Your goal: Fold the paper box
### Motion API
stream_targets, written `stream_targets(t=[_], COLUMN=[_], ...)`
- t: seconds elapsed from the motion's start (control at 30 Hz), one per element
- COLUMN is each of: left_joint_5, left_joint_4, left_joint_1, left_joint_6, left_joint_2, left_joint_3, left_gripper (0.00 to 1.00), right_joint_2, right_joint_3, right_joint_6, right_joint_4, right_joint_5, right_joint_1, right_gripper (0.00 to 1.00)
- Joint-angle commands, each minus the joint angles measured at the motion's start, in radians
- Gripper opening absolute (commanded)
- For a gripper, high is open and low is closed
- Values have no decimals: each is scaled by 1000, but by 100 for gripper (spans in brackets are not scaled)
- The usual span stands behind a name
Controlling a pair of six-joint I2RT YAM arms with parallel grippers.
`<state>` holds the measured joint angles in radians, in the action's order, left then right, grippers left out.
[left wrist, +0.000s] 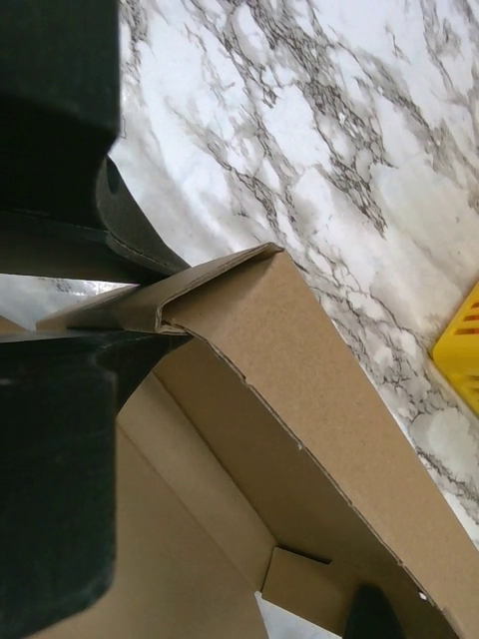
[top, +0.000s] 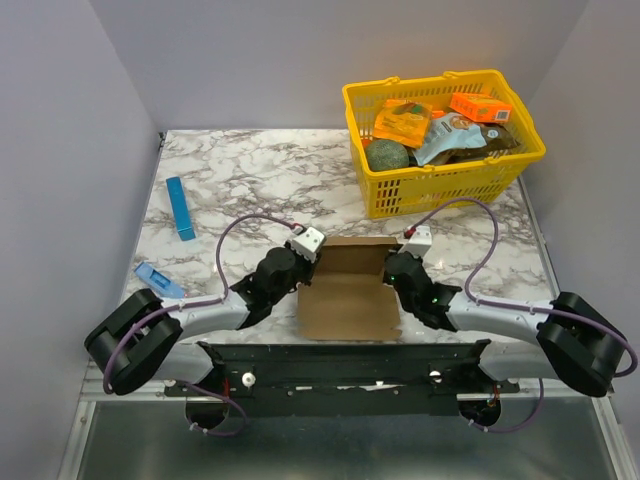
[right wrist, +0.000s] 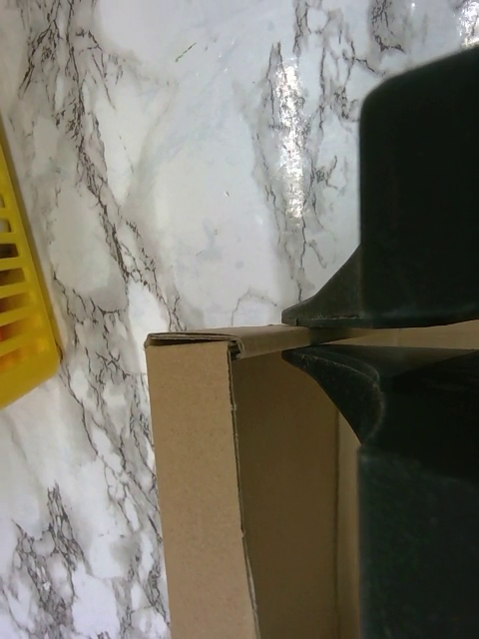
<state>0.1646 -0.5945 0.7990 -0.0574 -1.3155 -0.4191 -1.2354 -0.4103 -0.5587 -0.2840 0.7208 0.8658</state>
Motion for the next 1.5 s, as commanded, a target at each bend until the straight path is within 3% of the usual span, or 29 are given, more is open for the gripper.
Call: stream_targets(t=[0.0,0.33,0.83,1.1,1.23,1.47], left_joint_5=[242,288,325,293,201,161], left_joint_4=[4,39,122,108,48,42], left_joint_1=[20,23,9,9,8,11], left_joint_6=[-10,-25,-50,-33,-15,-12], left_joint_2=[81,168,222,237,256,248], left_joint_3=[62,83,42,54,82,78], left_gripper=[0,0,0,0,0,0], right_joint_2=[-65,-177,-231,-233,-237,-236], right_joint_3=[-60,-180,-318,-341,-360,-357], right_joint_6=[-75,-144,-521,-606,-701,-695], right_joint_4=[230,422,843,937,1035,1020], right_joint_5=[126,213,373,397,420,411], right_joint_1=[-1,2,7,9,9,9], right_gripper=[0,0,1,0,1,1])
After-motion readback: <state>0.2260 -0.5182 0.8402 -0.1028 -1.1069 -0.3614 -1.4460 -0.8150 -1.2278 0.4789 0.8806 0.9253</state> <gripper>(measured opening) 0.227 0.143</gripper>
